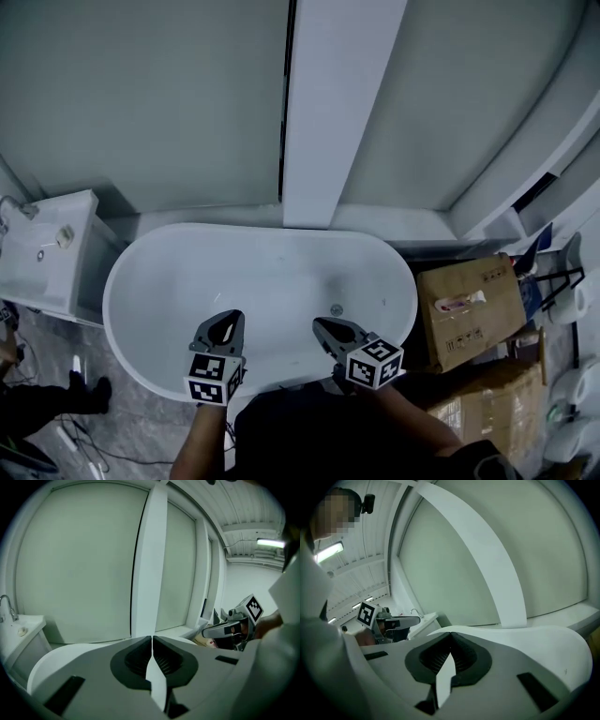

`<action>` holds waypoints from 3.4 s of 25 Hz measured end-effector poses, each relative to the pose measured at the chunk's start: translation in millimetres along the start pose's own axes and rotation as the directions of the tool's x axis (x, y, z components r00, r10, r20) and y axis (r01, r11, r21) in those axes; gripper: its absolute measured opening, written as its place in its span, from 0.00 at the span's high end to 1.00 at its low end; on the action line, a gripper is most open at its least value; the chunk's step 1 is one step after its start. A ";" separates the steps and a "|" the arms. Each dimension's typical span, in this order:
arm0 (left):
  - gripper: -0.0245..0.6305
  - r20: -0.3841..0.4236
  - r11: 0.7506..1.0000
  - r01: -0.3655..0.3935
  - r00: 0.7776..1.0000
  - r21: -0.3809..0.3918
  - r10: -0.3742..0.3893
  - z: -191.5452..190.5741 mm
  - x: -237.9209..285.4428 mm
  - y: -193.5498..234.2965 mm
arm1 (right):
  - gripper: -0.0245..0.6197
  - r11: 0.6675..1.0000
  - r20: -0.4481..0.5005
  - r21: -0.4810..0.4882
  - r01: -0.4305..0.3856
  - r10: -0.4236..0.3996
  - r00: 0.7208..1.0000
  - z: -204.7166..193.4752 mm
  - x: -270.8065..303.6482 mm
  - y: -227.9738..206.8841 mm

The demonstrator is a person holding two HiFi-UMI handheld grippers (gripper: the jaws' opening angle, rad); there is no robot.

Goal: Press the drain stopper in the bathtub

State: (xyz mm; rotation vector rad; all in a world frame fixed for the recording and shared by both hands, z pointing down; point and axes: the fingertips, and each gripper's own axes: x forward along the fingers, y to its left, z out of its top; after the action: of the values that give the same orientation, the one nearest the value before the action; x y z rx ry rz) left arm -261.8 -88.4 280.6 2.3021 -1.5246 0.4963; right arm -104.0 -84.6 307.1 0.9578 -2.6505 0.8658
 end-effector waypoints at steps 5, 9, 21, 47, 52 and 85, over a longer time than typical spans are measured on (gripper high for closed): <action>0.93 -0.040 0.997 0.070 0.997 -0.029 -0.071 -12.8 23.5 14.6 | 0.94 0.998 -0.014 0.041 0.052 -0.052 0.999 -7.4 15.3 -3.2; 0.93 -0.070 0.993 0.103 0.992 -0.060 -0.107 -23.7 42.8 11.2 | 0.94 0.994 -0.037 0.074 0.084 -0.081 0.996 -21.0 15.3 -17.2; 0.93 -0.138 0.983 0.146 0.977 -0.113 -0.161 -29.3 144.9 -43.7 | 0.94 0.989 -0.119 0.111 0.100 -0.087 0.989 -28.1 11.4 -122.3; 0.93 -0.337 0.959 0.135 0.916 -0.250 -0.216 -268.1 406.8 -82.4 | 0.94 0.972 -0.377 0.185 0.144 -0.065 0.924 -251.3 136.6 -380.7; 0.93 -0.384 0.961 0.145 0.894 -0.234 -0.229 -324.1 441.5 -88.2 | 0.94 0.967 -0.428 0.170 0.192 -0.103 0.898 -309.3 146.5 -424.4; 0.93 -0.546 0.955 0.150 0.792 -0.256 -0.271 -540.1 585.8 -75.4 | 0.94 0.931 -0.668 -0.192 0.311 -0.356 0.654 -519.9 215.4 -639.5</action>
State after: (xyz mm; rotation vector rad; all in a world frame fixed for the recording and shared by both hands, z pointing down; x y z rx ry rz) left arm -33.8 -287.1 1021.6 1.8851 -0.9546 0.8426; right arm 127.3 -289.2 1101.0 0.8417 -1.7688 0.8312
